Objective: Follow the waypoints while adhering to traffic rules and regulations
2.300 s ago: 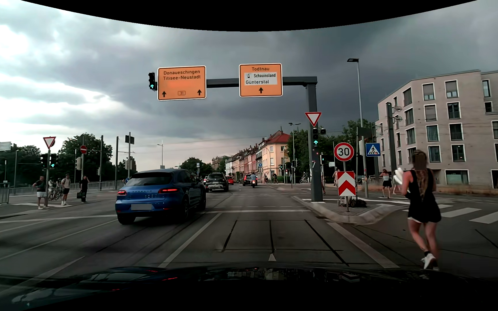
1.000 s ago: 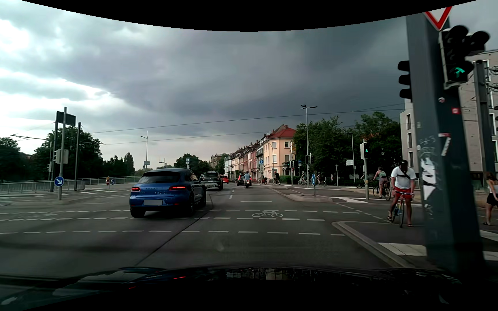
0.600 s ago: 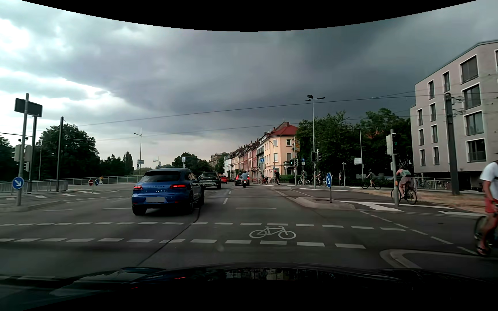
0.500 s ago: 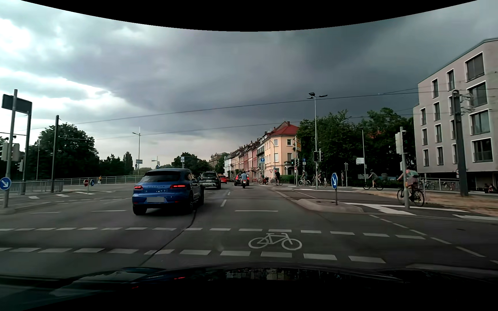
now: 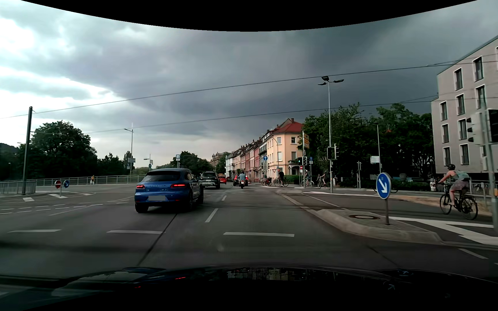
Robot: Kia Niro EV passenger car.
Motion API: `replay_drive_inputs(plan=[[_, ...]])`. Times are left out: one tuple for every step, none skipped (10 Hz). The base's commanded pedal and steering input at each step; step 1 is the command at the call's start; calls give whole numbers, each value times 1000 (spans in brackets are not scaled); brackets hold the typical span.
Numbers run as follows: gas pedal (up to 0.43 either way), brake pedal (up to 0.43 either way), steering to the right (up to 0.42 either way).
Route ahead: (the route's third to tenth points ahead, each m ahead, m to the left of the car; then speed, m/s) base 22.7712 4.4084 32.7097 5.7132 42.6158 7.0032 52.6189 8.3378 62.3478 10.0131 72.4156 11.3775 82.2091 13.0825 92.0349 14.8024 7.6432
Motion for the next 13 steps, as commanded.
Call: replay_drive_inputs(plan=[[118, 0, -16], [118, 0, -19], [118, 0, -20], [110, 0, -20], [87, 0, -20], [79, 0, -19], [79, 0, -19], [79, 0, -18], [79, 0, -18], [79, 0, -18], [79, 0, -18], [79, 0, -18], [79, 0, -17]])
